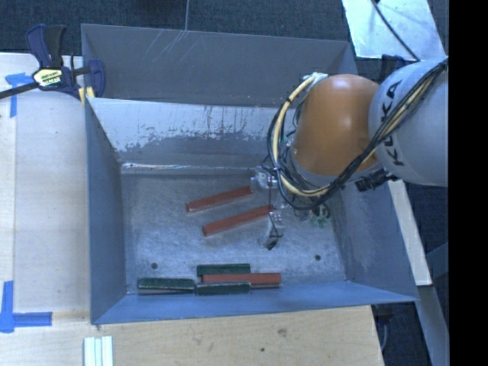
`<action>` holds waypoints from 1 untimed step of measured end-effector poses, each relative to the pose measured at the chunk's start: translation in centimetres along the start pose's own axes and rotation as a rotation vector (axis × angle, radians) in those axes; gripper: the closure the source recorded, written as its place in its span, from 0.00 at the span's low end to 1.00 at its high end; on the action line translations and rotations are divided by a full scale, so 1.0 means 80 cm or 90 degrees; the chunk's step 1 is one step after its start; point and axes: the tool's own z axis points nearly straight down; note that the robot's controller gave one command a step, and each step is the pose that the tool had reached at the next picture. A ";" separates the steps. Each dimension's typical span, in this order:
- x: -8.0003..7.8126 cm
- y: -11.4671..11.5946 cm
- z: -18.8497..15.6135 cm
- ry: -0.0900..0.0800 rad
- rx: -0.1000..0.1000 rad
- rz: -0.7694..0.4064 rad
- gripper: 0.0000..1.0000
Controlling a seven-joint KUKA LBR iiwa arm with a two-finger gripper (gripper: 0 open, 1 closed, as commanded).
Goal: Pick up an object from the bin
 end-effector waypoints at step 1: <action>-0.075 0.052 0.109 0.002 -0.001 -0.015 0.00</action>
Offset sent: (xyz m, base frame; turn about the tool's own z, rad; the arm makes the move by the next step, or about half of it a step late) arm 0.0594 0.0401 -0.0837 -0.0194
